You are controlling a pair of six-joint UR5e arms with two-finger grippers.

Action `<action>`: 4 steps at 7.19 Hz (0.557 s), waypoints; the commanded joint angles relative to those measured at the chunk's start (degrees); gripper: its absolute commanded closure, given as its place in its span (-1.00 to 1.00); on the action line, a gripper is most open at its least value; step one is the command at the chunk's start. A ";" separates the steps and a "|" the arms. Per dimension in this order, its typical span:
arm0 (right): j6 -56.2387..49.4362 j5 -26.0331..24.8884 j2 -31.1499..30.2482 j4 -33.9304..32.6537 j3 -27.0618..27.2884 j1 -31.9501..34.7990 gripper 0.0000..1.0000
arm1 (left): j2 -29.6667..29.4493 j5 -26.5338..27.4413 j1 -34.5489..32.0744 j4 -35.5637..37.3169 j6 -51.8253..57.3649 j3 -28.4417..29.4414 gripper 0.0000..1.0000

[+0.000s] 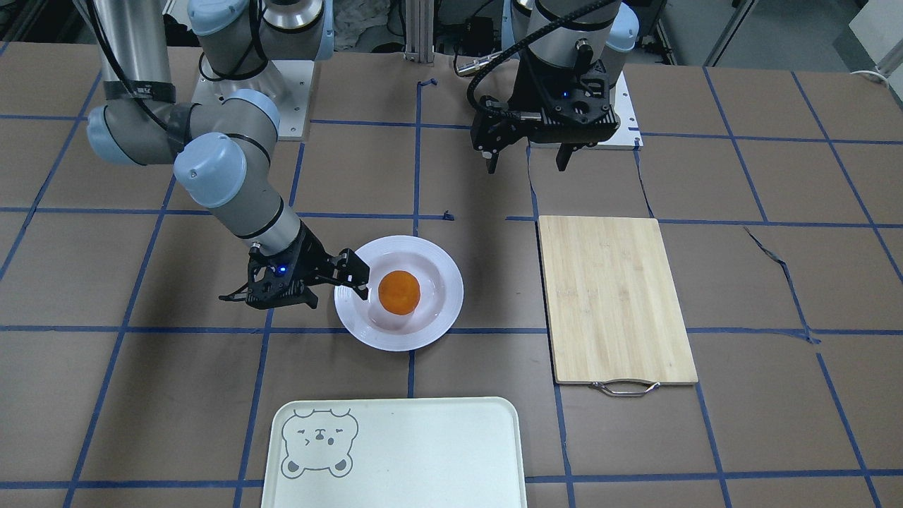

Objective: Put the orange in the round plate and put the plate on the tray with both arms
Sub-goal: 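Raise the left gripper away while the right gripper reaches the plate rim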

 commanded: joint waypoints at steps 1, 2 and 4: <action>-0.88 1.20 2.00 -2.84 3.04 0.09 -1.00 | 1.89 4.22 1.70 -0.37 1.10 -1.00 -1.00; -1.23 1.02 2.01 -2.76 3.31 0.09 -1.00 | 1.28 4.05 4.50 -7.17 3.37 2.23 -1.00; -0.80 1.55 2.27 -1.88 3.66 0.09 -1.00 | 0.23 -2.85 6.81 -10.49 3.57 5.43 -1.00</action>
